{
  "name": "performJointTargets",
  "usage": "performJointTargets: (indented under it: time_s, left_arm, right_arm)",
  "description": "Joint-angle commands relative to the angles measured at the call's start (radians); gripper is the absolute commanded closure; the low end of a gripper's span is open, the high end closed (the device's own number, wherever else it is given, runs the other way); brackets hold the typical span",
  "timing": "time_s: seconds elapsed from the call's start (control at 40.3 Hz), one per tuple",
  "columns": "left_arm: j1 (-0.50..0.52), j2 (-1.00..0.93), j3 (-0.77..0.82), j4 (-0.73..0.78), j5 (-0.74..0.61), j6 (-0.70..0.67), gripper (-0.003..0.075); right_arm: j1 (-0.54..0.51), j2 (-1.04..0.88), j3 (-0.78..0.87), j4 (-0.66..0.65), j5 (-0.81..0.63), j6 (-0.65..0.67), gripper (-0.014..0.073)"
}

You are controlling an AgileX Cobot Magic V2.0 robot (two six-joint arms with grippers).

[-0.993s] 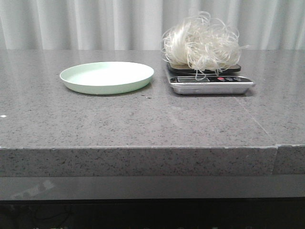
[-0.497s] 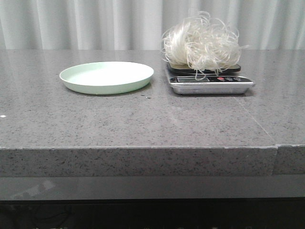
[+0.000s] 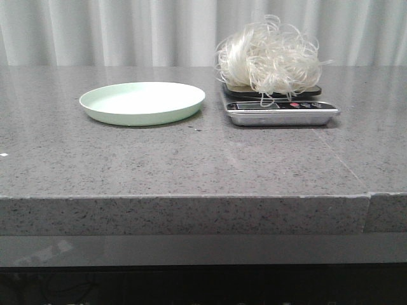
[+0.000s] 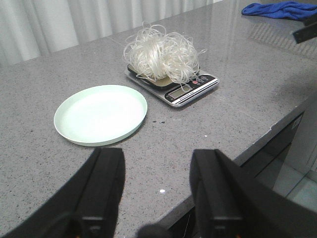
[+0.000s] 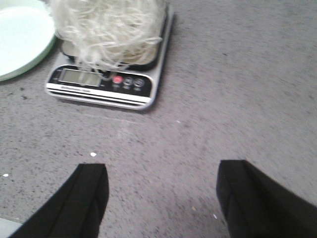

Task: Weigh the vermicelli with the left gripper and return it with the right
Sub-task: 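Withdraw the left gripper upward away from the scale, then lower the right gripper onto the vermicelli on the scale and grasp it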

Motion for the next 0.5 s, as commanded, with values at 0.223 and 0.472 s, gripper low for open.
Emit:
performJointTargets:
  time_s: [0.223, 0.472]
  left_arm:
    - [-0.005, 0.009, -0.024, -0.008, -0.085, -0.009, 0.0313]
    - [-0.005, 0.009, -0.024, -0.008, -0.085, -0.009, 0.0313]
  right_arm:
    - [0.153, 0.293, -0.28, 0.014, -0.058, -0.023, 0.0018]
    - [0.195, 0.543, -0.539, 0.014, -0.042, -0.023, 0.0018]
